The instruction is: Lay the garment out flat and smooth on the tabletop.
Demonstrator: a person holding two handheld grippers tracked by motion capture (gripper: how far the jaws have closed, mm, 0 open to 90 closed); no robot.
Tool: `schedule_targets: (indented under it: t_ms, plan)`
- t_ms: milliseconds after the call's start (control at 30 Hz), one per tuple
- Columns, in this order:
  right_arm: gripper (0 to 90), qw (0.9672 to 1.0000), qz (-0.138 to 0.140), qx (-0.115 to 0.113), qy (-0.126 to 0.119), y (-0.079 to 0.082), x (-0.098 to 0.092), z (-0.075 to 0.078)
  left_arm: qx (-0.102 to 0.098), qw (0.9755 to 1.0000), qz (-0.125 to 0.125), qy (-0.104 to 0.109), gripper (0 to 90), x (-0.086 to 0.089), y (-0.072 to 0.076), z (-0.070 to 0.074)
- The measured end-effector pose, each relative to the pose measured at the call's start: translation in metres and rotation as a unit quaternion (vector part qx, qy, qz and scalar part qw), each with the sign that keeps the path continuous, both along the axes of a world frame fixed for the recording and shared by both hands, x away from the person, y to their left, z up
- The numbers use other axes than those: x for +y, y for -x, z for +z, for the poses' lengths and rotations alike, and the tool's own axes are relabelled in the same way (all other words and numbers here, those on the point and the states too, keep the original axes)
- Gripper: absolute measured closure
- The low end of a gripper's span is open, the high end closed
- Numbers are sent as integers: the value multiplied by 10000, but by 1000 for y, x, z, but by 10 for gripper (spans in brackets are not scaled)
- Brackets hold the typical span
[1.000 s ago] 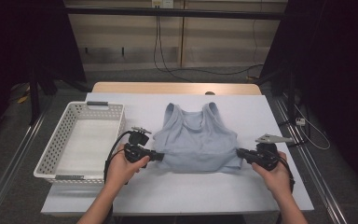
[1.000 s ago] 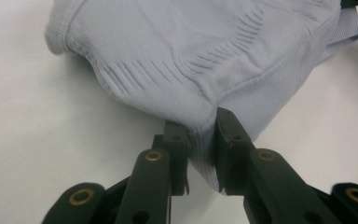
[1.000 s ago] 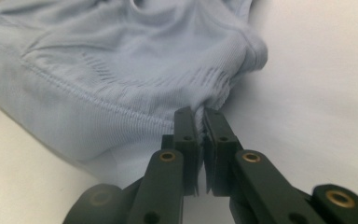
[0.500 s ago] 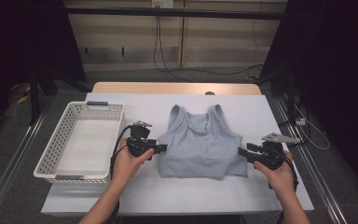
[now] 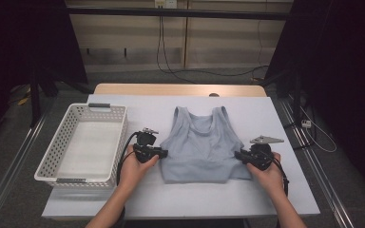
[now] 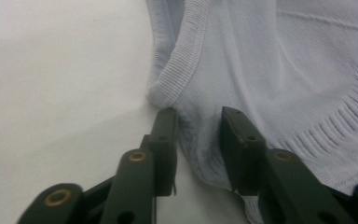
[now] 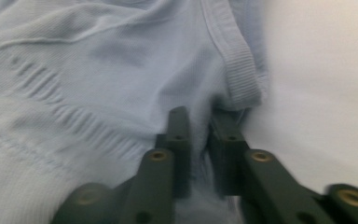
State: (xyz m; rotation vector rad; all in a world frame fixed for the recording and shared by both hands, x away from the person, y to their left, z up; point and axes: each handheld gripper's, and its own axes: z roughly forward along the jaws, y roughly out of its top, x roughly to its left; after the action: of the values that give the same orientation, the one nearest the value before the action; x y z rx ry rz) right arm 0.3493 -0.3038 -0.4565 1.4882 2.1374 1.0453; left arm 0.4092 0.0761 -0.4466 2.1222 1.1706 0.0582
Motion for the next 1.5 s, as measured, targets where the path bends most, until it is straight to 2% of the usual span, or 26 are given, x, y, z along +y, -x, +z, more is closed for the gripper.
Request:
schedule_targets:
  t_ms: [33,100,133,200,333,400,467,533,667,767,833,933,1000,1200,1267,1300,1333,1367,1400,1467,1500]
  plan:
    - [827,10000,-2,-3,0,0,0,0,48,10000,-38,8,795,-1,0,0]
    - [831,10000,13,-54,-18,1,0,3,87,9999,-92,6,843,-2,0,1]
    - [831,9999,-20,-85,-116,2,-2,6,70,9999,-100,-18,853,-2,1,3]
    - [832,9994,-68,-211,-258,4,-6,13,56,9999,-91,107,862,1,0,10]
    - [837,9987,-135,-375,-309,5,-15,21,-201,9992,9,336,868,6,-1,25]
    - [836,9992,-119,-332,-189,2,-15,16,-173,9995,-10,249,868,4,-4,24]
    - [825,9994,-70,-297,-141,0,-14,10,-167,9998,15,126,868,3,-6,16]
    - [747,9993,-47,-352,-140,1,-12,8,-144,9999,49,42,867,2,-8,10]
    - [592,9988,-127,-475,-12,11,-10,12,-260,9996,47,-38,866,-1,-9,7]
    - [530,9987,-166,-482,-76,19,-13,15,-253,9996,71,41,862,-1,-10,4]
    - [516,9988,-146,-461,-125,26,-15,18,-158,9998,60,144,850,2,-10,6]
    - [505,9991,-62,-399,-139,37,-17,23,-127,9994,49,303,746,6,-5,12]
    - [508,9994,1,-292,-170,42,-19,22,-94,9988,64,467,616,9,0,14]
    - [538,9993,242,217,164,59,-20,6,-222,9992,5,328,333,12,14,20]
    - [591,9996,215,86,163,64,-20,2,-162,9993,-26,332,283,13,19,19]
    - [696,9996,211,93,146,64,-20,3,-168,9994,-93,275,270,12,22,19]
    - [835,9993,344,164,8,64,-20,3,-193,9994,-141,239,263,11,25,18]
    - [863,9989,407,222,-118,64,-20,4,-196,9994,-158,219,256,10,27,18]
    - [870,9990,371,219,-105,64,-20,5,-195,9993,-210,236,256,10,30,18]
    - [873,9992,336,93,-169,62,-23,11,-149,9992,-289,245,257,9,34,17]
    - [873,9995,259,-4,-193,62,-25,14,-187,9991,-316,204,272,9,36,16]
